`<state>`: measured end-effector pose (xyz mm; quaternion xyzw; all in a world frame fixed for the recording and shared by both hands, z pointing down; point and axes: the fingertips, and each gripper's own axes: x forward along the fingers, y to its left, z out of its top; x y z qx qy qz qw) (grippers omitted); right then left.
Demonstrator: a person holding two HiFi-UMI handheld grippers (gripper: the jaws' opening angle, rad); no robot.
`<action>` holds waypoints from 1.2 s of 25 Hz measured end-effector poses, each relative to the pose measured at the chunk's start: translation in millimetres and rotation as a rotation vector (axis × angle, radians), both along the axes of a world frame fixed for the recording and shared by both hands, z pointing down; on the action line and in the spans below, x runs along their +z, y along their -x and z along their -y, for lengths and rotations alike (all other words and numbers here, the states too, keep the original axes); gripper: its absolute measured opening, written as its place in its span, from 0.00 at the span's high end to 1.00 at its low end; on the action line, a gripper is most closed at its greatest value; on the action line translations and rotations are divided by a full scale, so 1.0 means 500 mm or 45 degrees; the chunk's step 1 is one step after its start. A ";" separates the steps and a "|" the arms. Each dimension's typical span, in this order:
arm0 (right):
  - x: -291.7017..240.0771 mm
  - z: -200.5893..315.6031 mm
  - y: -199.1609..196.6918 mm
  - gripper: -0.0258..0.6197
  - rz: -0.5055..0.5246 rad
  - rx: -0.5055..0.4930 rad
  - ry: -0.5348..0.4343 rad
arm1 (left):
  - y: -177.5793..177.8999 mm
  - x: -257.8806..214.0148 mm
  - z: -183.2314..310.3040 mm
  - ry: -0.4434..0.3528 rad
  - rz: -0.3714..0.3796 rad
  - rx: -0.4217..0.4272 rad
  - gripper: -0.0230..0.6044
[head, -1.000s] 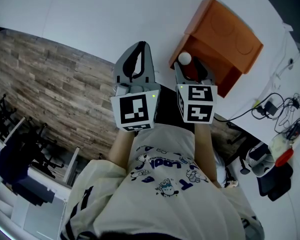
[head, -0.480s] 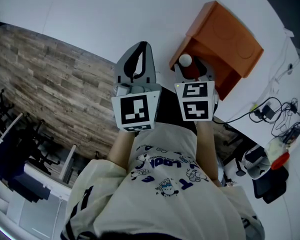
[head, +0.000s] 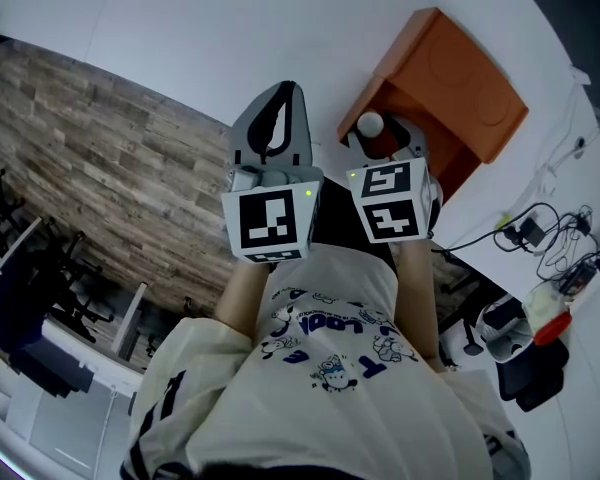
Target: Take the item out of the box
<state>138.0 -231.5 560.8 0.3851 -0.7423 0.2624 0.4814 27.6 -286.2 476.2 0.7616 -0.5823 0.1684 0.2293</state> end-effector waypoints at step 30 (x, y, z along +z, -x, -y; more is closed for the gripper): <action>0.010 -0.002 0.004 0.66 0.019 -0.066 0.002 | -0.007 0.008 -0.001 0.015 0.000 -0.009 0.93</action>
